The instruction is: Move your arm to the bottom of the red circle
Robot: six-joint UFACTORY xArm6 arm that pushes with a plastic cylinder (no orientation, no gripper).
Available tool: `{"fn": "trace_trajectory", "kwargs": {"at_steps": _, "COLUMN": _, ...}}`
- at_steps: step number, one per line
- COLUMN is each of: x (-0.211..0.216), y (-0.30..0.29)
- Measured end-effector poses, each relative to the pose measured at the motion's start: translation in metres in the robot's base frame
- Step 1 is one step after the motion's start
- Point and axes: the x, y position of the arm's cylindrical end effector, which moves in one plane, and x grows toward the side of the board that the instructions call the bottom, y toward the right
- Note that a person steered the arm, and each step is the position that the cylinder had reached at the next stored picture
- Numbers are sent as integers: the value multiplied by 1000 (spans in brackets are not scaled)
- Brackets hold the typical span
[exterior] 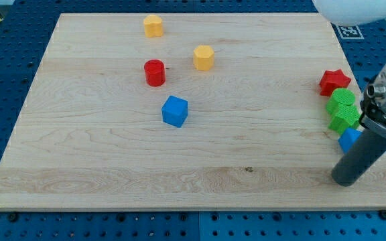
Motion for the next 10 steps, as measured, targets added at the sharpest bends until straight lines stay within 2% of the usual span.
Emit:
{"fn": "trace_trajectory", "kwargs": {"at_steps": 1, "x": -2, "y": 19}}
{"fn": "trace_trajectory", "kwargs": {"at_steps": 3, "x": -36, "y": 19}}
{"fn": "trace_trajectory", "kwargs": {"at_steps": 6, "x": -36, "y": 17}}
{"fn": "trace_trajectory", "kwargs": {"at_steps": 8, "x": -36, "y": -55}}
{"fn": "trace_trajectory", "kwargs": {"at_steps": 9, "x": -36, "y": -57}}
{"fn": "trace_trajectory", "kwargs": {"at_steps": 10, "x": -36, "y": -109}}
